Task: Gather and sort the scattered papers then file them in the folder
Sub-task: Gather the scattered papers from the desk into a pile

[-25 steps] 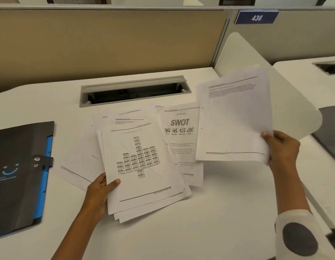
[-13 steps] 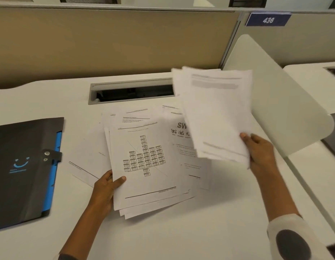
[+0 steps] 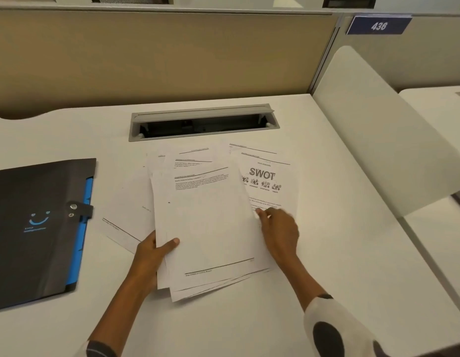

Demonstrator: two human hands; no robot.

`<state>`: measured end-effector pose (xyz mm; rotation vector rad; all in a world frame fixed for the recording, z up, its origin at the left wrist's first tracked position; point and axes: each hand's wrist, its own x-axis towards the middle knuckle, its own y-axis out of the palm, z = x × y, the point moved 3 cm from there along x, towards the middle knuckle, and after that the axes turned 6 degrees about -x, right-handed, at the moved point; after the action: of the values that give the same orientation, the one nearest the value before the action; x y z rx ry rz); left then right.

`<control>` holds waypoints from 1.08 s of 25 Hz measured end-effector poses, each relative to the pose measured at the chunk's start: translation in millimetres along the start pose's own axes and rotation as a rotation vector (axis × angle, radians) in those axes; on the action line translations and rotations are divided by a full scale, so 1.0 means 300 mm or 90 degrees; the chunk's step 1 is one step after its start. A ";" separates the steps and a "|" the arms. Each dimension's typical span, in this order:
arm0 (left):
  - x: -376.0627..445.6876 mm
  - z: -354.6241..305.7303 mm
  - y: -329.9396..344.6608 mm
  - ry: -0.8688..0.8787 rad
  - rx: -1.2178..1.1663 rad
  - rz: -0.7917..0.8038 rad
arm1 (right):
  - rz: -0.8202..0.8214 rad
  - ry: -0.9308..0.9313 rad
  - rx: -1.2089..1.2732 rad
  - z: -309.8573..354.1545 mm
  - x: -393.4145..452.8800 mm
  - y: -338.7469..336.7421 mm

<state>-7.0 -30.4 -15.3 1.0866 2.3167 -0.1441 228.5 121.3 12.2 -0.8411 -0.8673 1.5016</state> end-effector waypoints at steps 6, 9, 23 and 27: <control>-0.004 0.007 -0.022 0.026 -0.025 -0.004 | 0.090 0.225 -0.144 -0.035 0.060 -0.040; -0.009 0.005 -0.024 0.027 -0.044 0.004 | 0.071 0.270 0.021 -0.055 0.095 -0.061; -0.010 0.007 -0.030 0.004 -0.064 0.007 | -0.178 0.248 0.462 -0.270 0.203 -0.289; -0.017 0.000 -0.006 -0.065 -0.095 -0.020 | -0.040 0.080 0.331 -0.140 0.090 -0.111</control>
<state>-5.6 -35.0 -12.9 0.9479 2.2156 -0.0364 278.6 153.4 20.8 -0.5087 -0.3752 1.5055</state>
